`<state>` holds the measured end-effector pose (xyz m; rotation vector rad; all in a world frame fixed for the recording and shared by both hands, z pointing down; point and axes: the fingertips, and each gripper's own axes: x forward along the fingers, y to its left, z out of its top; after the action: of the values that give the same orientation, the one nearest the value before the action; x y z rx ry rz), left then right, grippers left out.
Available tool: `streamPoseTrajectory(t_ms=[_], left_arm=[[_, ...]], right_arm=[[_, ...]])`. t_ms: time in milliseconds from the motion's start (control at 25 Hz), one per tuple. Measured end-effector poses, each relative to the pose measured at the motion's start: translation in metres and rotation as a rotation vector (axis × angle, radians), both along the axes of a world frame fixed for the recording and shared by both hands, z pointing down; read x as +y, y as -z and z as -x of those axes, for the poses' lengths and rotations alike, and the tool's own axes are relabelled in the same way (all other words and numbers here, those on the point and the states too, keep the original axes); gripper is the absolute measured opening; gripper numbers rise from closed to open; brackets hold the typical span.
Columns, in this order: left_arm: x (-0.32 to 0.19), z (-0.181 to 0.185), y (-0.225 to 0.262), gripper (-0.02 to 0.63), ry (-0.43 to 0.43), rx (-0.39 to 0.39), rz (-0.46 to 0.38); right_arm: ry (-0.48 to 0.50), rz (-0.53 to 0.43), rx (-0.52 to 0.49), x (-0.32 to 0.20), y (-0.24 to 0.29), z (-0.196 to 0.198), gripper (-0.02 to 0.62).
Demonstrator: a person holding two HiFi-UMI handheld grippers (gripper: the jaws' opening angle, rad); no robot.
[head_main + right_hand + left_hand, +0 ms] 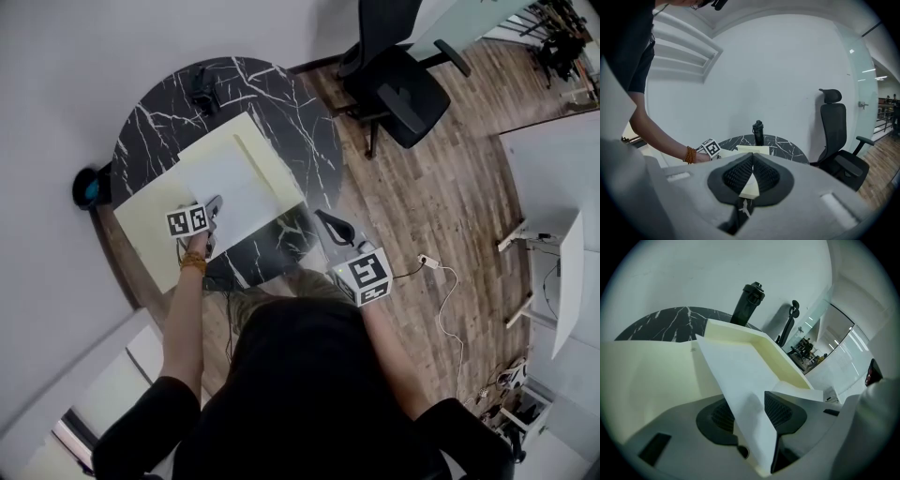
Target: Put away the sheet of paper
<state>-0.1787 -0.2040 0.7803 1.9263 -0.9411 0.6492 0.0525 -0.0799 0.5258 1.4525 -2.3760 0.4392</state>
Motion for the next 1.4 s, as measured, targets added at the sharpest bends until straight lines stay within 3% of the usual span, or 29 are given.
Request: streamPoseTrajectory(t_ms=[280, 400, 560, 800, 1040, 1200, 1400], left_arm=[[-0.034, -0.025, 0.009, 0.161, -0.037, -0.005, -0.066], [-0.045, -0.025, 0.016, 0.084, -0.013, -0.026, -0.116], [-0.058, -0.027, 0.031, 0.029, -0.017, -0.045, -0.208], [-0.07, -0.021, 0.037, 0.02, -0.058, -0.106, -0.312], [-0.067, -0.018, 0.029, 0.02, -0.021, -0.067, -0.248], [-0.054, -0.028, 0.005, 0.02, -0.005, -0.055, -0.097], [-0.04, -0.044, -0.012, 0.02, -0.023, -0.044, -0.017]], right_arm=[[-0.063, 0.003, 0.014, 0.011, 0.0, -0.02, -0.002], [-0.079, 0.01, 0.018, 0.015, -0.002, -0.025, -0.002], [-0.075, 0.013, 0.021, 0.02, -0.002, -0.023, -0.002], [-0.066, 0.016, 0.023, 0.021, -0.004, -0.02, -0.002], [-0.07, 0.02, 0.019, 0.021, -0.006, -0.023, -0.002], [-0.069, 0.02, 0.021, 0.021, -0.006, -0.023, -0.002], [-0.071, 0.019, 0.026, 0.021, -0.006, -0.026, -0.002]])
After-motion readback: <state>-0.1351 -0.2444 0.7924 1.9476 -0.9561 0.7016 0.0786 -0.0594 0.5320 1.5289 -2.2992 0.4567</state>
